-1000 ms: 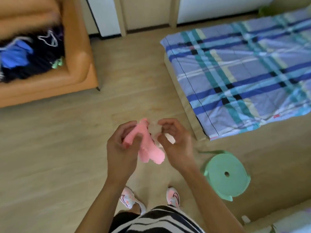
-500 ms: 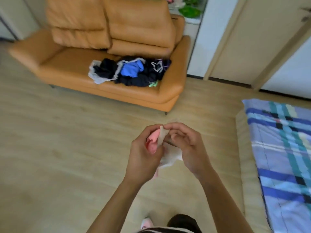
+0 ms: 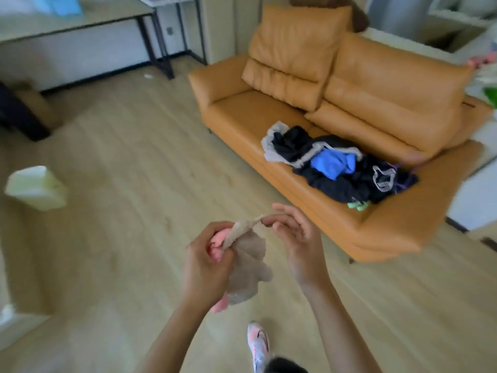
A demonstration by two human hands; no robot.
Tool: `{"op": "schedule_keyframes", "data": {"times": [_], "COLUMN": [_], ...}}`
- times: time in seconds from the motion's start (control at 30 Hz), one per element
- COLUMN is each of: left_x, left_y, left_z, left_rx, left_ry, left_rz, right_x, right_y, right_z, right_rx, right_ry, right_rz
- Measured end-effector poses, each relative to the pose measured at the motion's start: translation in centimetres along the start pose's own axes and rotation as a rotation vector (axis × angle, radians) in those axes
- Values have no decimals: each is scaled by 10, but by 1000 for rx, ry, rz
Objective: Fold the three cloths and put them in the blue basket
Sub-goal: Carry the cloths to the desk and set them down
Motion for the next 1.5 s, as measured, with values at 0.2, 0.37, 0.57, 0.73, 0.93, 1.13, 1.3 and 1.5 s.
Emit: {"op": "schedule_keyframes", "data": {"times": [0.2, 0.37, 0.57, 0.73, 0.93, 1.13, 1.3, 1.5], "left_x": [-4, -23, -67, -87, -82, -92, -103, -100], "left_y": [-31, -63, -105, -143, -184, -212, -235, -279], "left_z": [91, 171, 287, 387, 509, 630, 739, 871], "left_rx": [288, 474, 623, 674, 694, 734, 811, 891], "left_ry": [-69, -102, -146, -194, -165, -148, -132, -92], "left_rz": [46, 83, 72, 75, 81, 105, 121, 145], "right_x": [-4, 6, 32, 30, 19, 36, 53, 33], "right_y": [46, 103, 191, 263, 348, 433, 512, 614], "right_z": [126, 216, 331, 422, 528, 639, 747, 876], "right_rx": [-114, -236, -364, -424, -476, -528, -599, -696], "right_ry": [46, 76, 41, 14, -53, -46, -28, -64], "right_rz": [-41, -120, -271, -372, -361, -307, -271, -268]}}
Point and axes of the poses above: each hand's wrist, its own z-axis towards the middle knuckle, its own y-axis out of the palm, x = y × z, the point moved 3 cm from there along z, towards the middle knuckle, and after that the axes turned 2 degrees about x, right-handed, at the moved point
